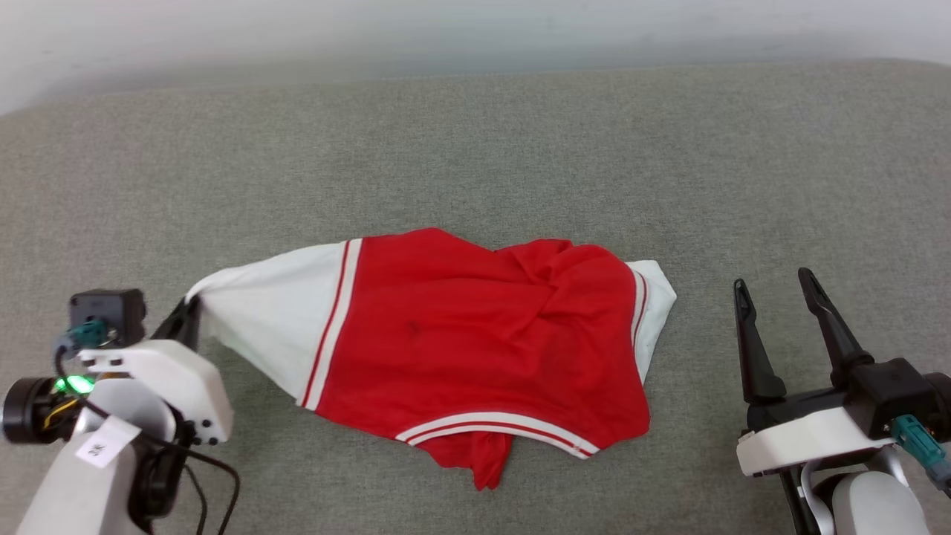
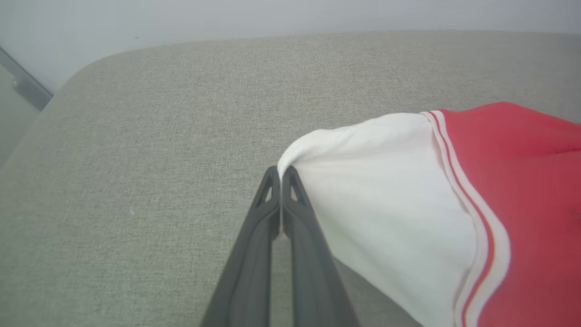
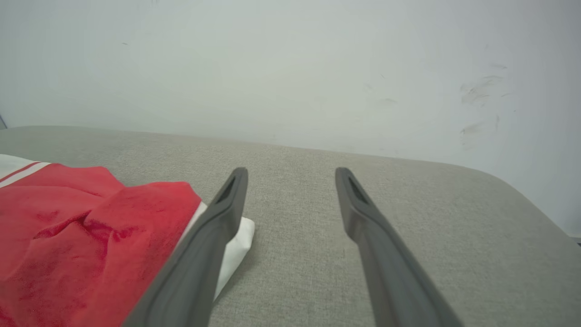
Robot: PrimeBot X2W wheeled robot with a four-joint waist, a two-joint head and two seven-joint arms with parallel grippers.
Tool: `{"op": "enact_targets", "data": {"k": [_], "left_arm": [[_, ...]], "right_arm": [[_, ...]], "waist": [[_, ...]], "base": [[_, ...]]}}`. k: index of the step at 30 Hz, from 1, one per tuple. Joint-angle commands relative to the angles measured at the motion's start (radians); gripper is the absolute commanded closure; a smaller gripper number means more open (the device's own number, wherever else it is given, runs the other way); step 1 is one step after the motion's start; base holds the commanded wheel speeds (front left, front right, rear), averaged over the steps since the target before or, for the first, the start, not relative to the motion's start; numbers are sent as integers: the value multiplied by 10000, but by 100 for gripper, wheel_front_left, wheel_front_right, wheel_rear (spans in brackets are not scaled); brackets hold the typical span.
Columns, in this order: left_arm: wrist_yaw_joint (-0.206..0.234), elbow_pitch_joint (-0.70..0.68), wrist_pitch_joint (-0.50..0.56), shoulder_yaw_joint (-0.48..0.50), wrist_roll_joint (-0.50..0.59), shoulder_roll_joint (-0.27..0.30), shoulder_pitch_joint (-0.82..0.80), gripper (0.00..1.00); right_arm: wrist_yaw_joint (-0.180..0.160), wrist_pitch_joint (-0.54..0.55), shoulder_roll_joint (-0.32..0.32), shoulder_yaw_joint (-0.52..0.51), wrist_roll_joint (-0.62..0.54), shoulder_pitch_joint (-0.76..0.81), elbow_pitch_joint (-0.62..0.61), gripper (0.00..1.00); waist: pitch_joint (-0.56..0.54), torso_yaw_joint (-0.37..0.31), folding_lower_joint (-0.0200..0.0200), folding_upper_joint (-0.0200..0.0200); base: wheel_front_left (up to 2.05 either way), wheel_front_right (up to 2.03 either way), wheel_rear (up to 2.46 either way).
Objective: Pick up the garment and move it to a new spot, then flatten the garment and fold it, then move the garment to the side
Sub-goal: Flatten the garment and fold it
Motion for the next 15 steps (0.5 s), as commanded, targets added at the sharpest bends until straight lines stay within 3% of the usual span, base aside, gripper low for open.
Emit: {"op": "enact_targets", "data": {"k": [1, 9, 10, 11, 15], "left_arm": [[58, 142, -80, 133, -93, 77, 175, 100], [-311, 1414, -152, 315, -717, 2, 703, 100], [-386, 1544, -226, 281, -740, -50, 721, 80], [-431, 1667, -316, 243, -750, -91, 733, 0], [-529, 1709, -903, 80, -551, -181, 561, 0]], "right_arm": [[-7, -24, 4, -27, -24, 51, 54, 0], [-7, -24, 4, -166, -79, 68, 343, 0], [-7, -24, 3, -178, -81, 68, 371, 0], [-7, -24, 4, -196, -67, 62, 412, 0], [-8, -24, 3, -387, 53, 82, 611, 0]], "waist": [[-21, 37, 0, 0], [-46, 152, 0, 0], [-69, 163, 0, 0], [-101, 176, 0, 0], [-250, 307, 0, 0]], "base": [[0, 0, 0], [0, 0, 0], [0, 0, 0], [0, 0, 0], [0, 0, 0]]}}
